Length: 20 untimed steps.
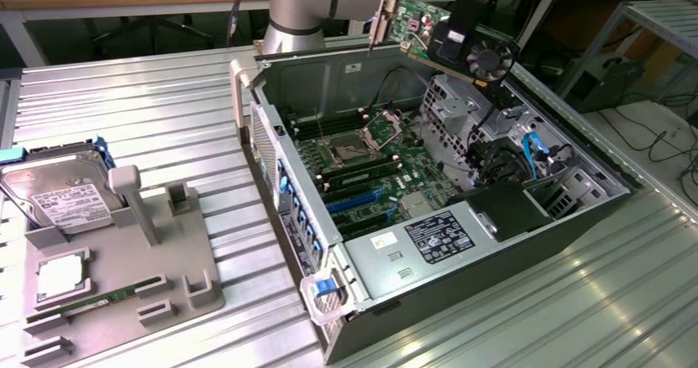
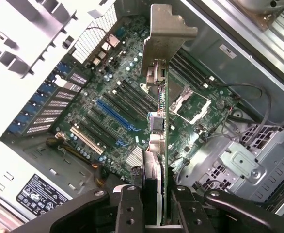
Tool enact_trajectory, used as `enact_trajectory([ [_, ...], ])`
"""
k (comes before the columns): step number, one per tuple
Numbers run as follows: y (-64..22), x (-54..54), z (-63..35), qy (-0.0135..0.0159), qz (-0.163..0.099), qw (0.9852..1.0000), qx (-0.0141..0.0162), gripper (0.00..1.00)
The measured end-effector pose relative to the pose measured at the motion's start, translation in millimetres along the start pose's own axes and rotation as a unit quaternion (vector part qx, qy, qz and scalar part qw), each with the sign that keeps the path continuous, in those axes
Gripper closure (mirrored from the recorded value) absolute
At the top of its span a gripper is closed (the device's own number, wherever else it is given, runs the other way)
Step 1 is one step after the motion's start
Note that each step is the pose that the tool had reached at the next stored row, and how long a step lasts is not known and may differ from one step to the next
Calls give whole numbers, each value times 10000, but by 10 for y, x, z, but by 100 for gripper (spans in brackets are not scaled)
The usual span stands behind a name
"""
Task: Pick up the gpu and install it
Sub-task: 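Insert the gpu into the slot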
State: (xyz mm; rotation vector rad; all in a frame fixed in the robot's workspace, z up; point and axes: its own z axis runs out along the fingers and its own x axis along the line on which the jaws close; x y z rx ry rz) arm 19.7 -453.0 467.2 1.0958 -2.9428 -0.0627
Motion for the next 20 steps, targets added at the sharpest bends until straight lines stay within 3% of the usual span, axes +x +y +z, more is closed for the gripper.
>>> enact_trajectory([
  [5,-3,6,0,10,-264,9997,-4,73],
  [11,-4,12,0,24,-636,9980,-8,73],
  [20,-6,14,0,45,-1195,9928,-16,73],
])
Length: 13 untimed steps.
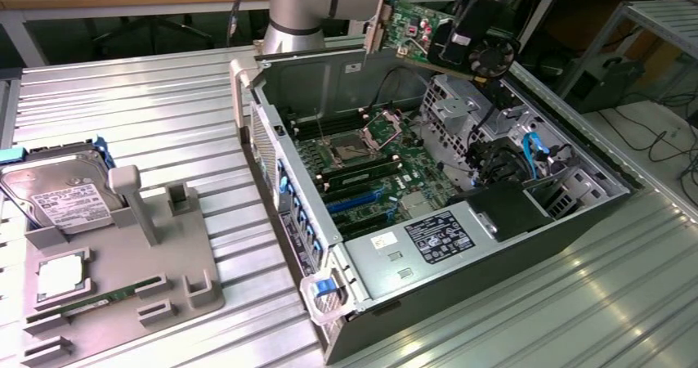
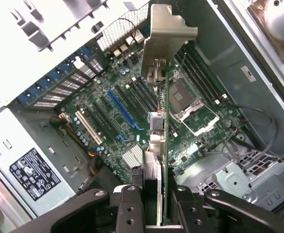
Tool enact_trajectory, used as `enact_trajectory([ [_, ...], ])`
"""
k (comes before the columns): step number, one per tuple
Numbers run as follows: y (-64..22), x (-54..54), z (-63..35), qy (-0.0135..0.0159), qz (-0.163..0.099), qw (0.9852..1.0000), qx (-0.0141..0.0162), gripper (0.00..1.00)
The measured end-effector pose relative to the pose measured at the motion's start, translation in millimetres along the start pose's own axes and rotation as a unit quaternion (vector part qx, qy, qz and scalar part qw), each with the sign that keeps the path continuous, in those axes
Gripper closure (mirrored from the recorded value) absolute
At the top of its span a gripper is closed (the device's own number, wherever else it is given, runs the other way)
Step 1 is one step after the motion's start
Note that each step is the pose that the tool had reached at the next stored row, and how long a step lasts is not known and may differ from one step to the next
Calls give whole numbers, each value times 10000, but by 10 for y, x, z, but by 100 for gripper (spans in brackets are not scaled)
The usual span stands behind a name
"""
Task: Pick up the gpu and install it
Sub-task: 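Insert the gpu into the slot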
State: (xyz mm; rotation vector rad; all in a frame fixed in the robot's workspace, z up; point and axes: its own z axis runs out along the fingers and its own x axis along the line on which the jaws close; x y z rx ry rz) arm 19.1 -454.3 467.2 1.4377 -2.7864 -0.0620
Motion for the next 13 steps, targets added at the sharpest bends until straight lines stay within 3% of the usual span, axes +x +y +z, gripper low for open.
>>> enact_trajectory([
  [6,0,1,0,13,-359,9994,-5,73],
  [13,0,4,0,31,-835,9965,-11,73],
])
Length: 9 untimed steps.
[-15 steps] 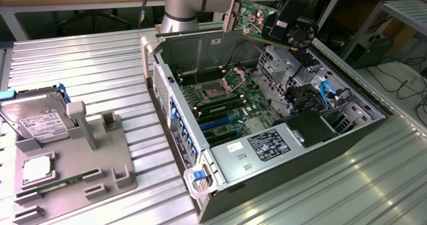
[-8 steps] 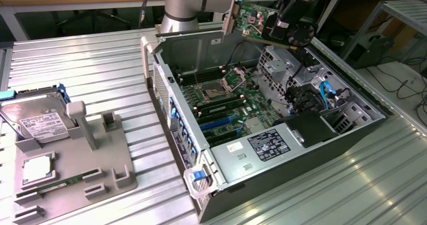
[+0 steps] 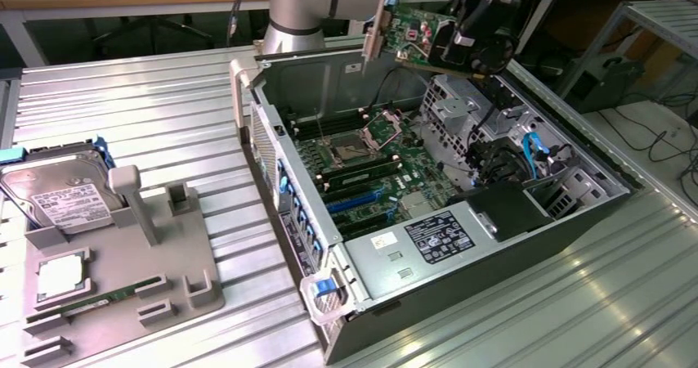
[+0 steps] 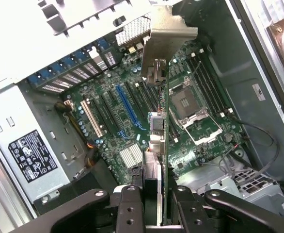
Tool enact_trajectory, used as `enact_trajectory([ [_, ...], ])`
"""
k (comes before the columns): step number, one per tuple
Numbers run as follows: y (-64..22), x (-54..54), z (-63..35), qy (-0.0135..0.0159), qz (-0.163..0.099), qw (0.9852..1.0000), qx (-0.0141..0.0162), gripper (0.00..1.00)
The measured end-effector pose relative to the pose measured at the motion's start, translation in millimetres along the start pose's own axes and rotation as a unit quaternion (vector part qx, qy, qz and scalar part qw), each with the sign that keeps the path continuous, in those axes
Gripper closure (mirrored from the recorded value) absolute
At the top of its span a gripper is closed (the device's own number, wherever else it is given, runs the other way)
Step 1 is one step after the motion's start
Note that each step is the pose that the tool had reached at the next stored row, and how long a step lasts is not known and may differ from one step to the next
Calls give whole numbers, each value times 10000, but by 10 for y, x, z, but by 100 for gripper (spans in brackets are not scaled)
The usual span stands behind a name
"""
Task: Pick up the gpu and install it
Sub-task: 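Insert the gpu into the slot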
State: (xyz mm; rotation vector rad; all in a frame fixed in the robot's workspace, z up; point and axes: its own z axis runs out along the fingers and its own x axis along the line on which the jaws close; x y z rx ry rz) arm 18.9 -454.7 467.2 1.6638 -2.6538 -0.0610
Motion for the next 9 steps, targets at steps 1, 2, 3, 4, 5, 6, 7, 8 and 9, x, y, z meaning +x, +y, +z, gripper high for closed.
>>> enact_trajectory([
  [1,0,0,0,3,-64,10000,-1,73],
  [2,0,1,0,5,-122,9999,-2,73],
  [3,0,1,0,7,-190,9998,-3,73],
  [4,0,1,0,9,-247,9997,-3,73],
  [5,0,2,0,12,-307,9995,-4,73],
  [6,0,2,0,14,-373,9993,-5,73],
  [7,0,2,0,16,-428,9991,-6,73],
  [8,0,3,0,20,-511,9987,-7,73],
  [9,0,3,-1,22,-565,9984,-7,73],
])
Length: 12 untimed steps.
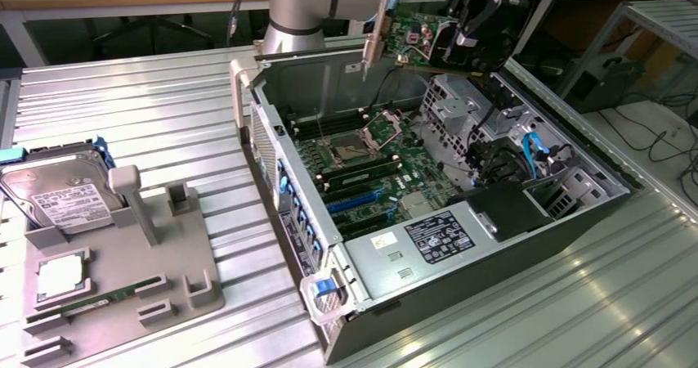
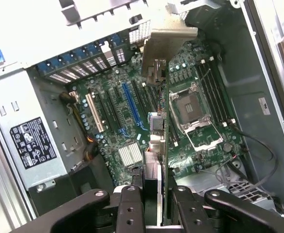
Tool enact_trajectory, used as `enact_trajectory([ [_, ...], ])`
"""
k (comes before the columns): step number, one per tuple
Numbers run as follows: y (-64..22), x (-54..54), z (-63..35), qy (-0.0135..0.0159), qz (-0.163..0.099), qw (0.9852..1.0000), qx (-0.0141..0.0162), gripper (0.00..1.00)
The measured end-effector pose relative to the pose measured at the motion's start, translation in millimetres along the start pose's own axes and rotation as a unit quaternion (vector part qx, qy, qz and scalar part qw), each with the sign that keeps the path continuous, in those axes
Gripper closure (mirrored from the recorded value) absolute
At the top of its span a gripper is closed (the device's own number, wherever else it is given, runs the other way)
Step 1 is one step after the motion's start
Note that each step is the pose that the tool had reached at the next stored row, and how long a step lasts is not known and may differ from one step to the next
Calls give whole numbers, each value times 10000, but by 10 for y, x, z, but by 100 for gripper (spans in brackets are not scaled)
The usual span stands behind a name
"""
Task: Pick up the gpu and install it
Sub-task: 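Insert the gpu into the slot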
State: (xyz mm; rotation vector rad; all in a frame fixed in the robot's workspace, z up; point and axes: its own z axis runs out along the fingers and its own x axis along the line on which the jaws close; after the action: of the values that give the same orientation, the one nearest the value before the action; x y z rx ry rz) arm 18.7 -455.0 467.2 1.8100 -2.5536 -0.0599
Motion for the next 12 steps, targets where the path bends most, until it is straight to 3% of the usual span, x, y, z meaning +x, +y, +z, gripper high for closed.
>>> enact_trajectory([
  [6,-1,8,0,11,-315,9995,-4,73],
  [12,-2,12,0,24,-639,9980,-9,73],
])
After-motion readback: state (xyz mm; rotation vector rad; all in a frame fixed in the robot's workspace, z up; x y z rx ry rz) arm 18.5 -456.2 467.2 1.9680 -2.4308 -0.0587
